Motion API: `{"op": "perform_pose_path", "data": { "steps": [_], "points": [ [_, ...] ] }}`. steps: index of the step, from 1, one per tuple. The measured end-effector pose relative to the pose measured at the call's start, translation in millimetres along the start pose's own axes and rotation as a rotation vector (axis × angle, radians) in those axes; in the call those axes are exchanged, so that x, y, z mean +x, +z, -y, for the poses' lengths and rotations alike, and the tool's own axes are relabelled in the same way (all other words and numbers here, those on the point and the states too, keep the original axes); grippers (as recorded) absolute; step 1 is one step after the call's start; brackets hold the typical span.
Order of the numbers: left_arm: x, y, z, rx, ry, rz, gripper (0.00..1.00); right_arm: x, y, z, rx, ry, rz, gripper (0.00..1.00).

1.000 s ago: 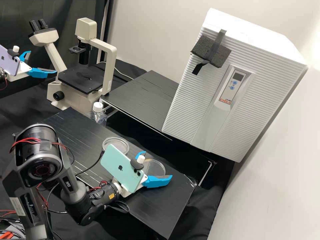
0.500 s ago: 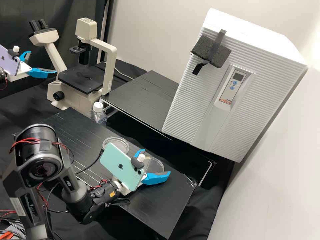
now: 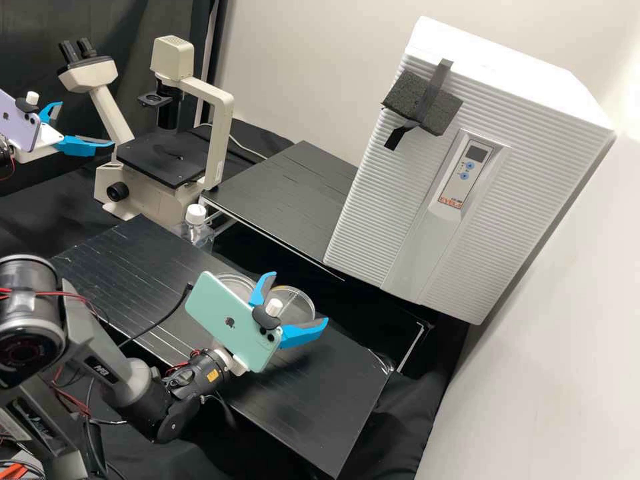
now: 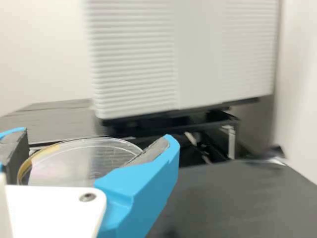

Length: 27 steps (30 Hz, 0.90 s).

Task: Close the petri dish lid.

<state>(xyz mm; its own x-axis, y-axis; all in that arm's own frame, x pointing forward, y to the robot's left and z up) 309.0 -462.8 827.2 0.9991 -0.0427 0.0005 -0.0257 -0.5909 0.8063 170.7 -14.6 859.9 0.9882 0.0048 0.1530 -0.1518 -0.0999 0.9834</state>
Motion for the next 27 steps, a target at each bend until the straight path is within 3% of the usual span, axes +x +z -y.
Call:
{"op": "perform_pose_path", "data": {
  "steps": [4,7,13,27],
  "points": [
    [0,0,0.0,0.0,0.0,0.0,1.0,-3,-13,12,-0.009,-0.052,-0.068,0.0],
    [0,0,0.0,0.0,0.0,0.0,1.0,-6,-22,25,-0.055,-0.098,-0.116,0.0],
    [0,0,0.0,0.0,0.0,0.0,1.0,-6,-29,35,-0.103,-0.124,-0.152,0.0],
    [0,0,0.0,0.0,0.0,0.0,1.0,-8,-43,45,-0.154,-0.152,-0.229,0.0]
  ]
}}
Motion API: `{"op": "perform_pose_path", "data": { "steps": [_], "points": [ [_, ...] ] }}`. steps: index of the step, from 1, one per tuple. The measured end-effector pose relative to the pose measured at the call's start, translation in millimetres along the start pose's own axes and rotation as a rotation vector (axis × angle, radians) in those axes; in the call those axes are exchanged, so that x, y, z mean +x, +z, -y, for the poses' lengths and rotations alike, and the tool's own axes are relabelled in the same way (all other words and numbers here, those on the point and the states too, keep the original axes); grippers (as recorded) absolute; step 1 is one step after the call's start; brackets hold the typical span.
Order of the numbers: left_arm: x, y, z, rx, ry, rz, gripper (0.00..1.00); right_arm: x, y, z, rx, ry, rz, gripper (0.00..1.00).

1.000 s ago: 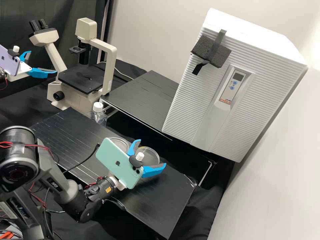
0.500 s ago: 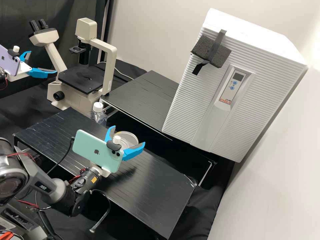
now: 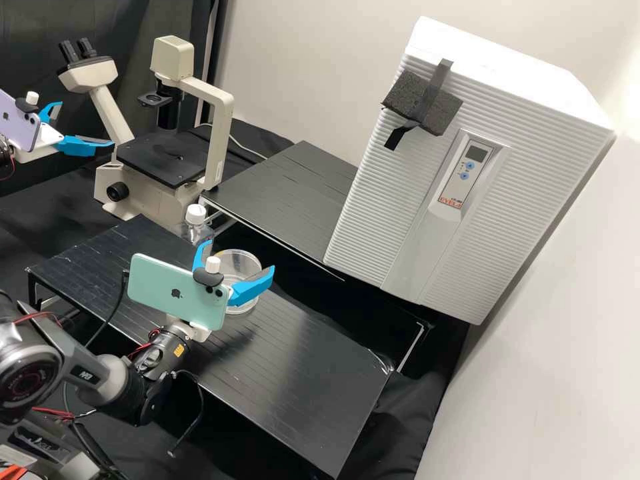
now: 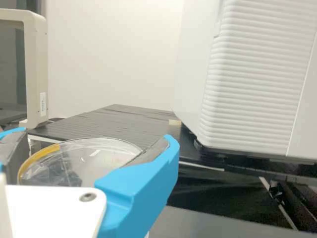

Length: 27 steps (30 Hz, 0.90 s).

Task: Close the petri dish lid.

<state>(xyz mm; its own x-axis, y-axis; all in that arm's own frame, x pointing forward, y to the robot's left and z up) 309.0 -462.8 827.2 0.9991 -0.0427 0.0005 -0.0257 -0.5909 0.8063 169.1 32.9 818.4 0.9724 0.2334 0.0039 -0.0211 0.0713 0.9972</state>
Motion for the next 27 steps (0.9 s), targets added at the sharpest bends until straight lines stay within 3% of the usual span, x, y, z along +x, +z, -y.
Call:
{"op": "perform_pose_path", "data": {
  "steps": [14,27],
  "points": [
    [0,0,0.0,0.0,0.0,0.0,1.0,5,-3,12,-0.058,-0.047,-0.004,0.0],
    [0,0,0.0,0.0,0.0,0.0,1.0,7,8,16,-0.054,-0.07,0.054,0.0]
  ]
}}
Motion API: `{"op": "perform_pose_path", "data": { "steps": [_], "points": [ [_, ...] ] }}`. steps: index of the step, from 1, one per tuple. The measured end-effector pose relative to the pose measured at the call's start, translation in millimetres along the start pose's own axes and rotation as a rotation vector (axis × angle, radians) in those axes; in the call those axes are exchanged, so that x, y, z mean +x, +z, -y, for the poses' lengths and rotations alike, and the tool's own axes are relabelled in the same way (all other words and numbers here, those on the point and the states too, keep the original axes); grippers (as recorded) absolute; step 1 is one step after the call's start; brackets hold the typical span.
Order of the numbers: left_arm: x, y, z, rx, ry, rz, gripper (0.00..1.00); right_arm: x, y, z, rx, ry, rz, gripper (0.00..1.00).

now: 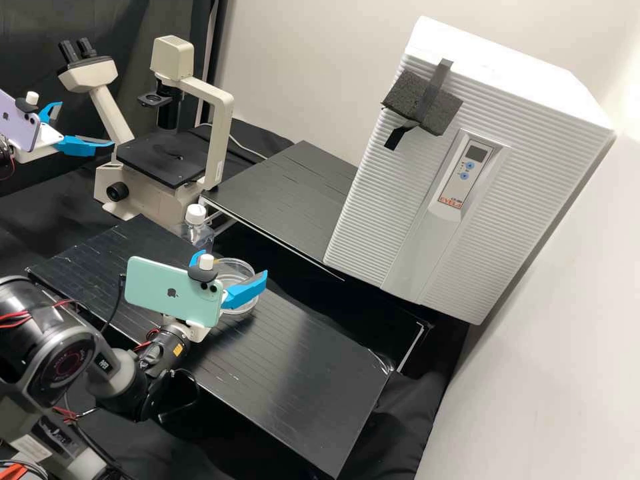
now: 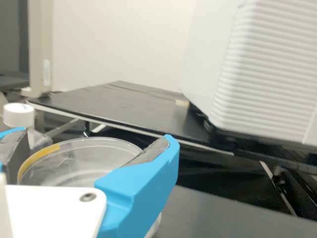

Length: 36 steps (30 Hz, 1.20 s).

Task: Close the petri dish lid.

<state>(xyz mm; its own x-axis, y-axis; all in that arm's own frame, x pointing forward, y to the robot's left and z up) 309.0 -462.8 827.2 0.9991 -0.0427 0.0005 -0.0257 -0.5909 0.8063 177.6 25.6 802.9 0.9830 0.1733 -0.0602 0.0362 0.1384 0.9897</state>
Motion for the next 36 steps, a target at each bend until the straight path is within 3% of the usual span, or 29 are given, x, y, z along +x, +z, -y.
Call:
{"op": "perform_pose_path", "data": {
  "steps": [10,23,29,36],
  "points": [
    [0,0,0.0,0.0,0.0,0.0,1.0,0,6,0,-0.015,-0.012,0.015,0.0],
    [0,0,0.0,0.0,0.0,0.0,1.0,-4,18,-3,-0.066,-0.05,0.014,0.0],
    [0,0,0.0,0.0,0.0,0.0,1.0,-7,23,-5,-0.035,-0.062,0.021,0.0],
    [0,0,0.0,0.0,0.0,0.0,1.0,-8,26,-7,-0.022,-0.062,0.029,0.0]
  ]
}}
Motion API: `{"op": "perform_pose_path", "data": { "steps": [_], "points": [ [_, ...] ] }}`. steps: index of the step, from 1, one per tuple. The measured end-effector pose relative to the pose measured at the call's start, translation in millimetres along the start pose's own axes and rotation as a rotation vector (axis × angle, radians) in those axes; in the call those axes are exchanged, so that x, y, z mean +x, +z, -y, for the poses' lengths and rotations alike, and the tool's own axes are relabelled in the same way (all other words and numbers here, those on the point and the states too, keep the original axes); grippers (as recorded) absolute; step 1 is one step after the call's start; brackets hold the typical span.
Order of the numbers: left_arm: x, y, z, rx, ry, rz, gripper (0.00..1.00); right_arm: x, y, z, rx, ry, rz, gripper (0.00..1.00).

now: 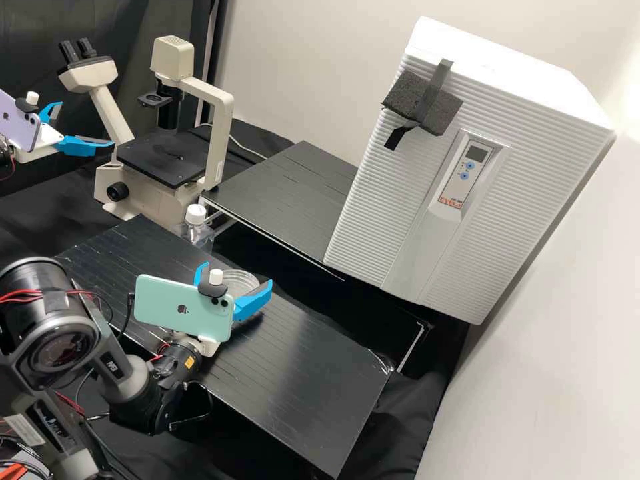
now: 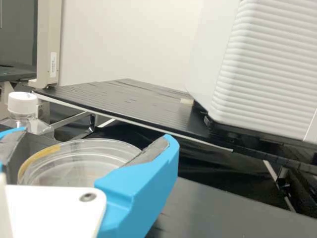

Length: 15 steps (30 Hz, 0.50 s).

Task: Close the petri dish lid.

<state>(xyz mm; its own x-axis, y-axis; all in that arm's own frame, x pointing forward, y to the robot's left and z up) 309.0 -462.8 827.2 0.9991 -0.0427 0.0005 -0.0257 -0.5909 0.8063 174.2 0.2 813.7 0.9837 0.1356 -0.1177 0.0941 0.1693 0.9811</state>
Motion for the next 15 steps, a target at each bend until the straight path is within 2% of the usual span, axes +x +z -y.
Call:
{"op": "perform_pose_path", "data": {
  "steps": [2,3,15],
  "points": [
    [0.0,0.0,0.0,0.0,0.0,0.0,1.0,-0.7,1.0,-0.4,0.002,-0.003,0.002,0.0],
    [0.0,0.0,0.0,0.0,0.0,0.0,1.0,-1.0,1.3,-0.4,0.007,-0.005,0.001,1.0],
    [0.0,0.0,0.0,0.0,0.0,0.0,1.0,-4.5,2.0,-3.9,-0.008,-0.001,-0.003,1.0]
  ]
}}
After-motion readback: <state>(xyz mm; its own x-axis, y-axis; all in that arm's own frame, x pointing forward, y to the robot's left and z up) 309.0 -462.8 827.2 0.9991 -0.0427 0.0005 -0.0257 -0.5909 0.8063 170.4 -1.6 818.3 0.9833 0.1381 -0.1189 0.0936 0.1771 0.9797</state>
